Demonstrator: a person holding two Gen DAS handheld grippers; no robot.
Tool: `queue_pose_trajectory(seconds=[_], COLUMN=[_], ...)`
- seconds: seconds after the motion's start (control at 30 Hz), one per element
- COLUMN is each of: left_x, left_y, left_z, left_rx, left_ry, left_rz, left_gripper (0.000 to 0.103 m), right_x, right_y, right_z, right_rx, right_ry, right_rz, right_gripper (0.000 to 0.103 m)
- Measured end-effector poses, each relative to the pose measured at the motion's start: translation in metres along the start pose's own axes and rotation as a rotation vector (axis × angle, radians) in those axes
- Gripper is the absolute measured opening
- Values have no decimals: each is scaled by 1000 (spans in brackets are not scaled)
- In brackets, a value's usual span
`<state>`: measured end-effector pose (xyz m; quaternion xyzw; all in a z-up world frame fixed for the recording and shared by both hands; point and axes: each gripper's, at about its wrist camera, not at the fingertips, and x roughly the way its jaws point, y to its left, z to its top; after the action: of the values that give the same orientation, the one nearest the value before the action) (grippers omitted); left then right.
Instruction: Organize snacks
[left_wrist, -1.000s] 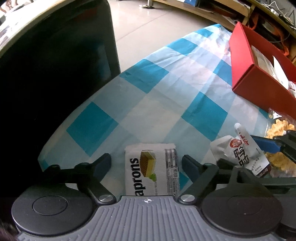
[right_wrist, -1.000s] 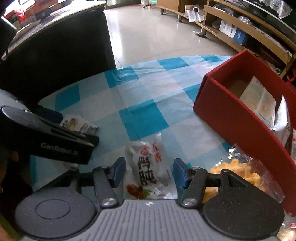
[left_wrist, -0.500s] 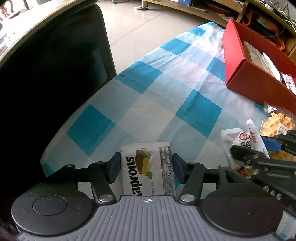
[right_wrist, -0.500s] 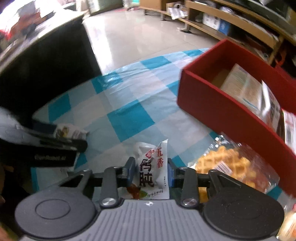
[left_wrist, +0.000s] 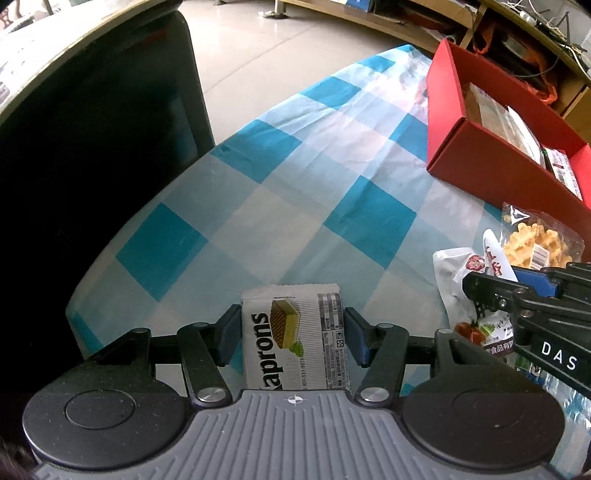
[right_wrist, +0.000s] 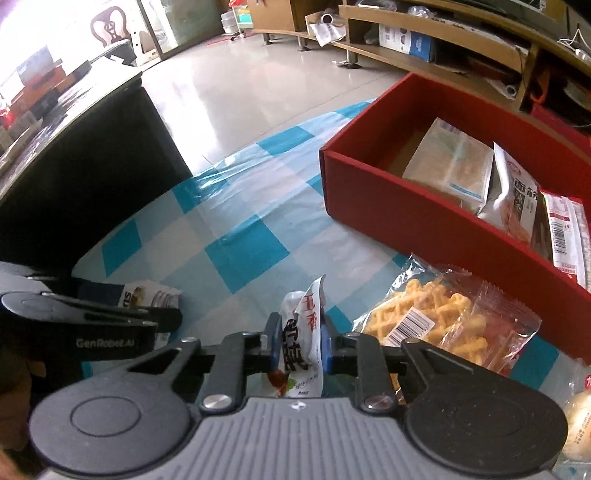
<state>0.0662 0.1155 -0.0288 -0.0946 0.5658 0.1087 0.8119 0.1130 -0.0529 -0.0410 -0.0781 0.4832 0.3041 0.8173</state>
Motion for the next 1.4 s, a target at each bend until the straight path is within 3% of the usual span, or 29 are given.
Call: queue_pose_trajectory(seconds=[0.17,0.3,0.4,0.57,0.8,1.07,1.4], left_x=[4,5,5,4,4,-5,-9], left_y=[2,2,2,4,2,1,-20], left_z=[0,0,-1,-3,-3,0,0], left_rx=[-1,6,13,29,35,12,46], left_ry=[15,8,7,-1,6,-11,-26], left_rz=[-4,6,17,35,23,-22,-36], left_gripper=[65,66,65,67,65,65,64], right_x=[8,19,21,26,16,-12,-38], right_y=[6,17,25,35,25,6,-8], right_z=[2,-2,-3,-12,-13,-6,-9], right_rx=[-18,-91,-118,-203,-137,-36,9], right_ry=[18,47,48,27,32,-41,-99], right_rz=[0,-52,-35,-94,-70,-22,-34], right_gripper=[29,43,57,57,48,48,48])
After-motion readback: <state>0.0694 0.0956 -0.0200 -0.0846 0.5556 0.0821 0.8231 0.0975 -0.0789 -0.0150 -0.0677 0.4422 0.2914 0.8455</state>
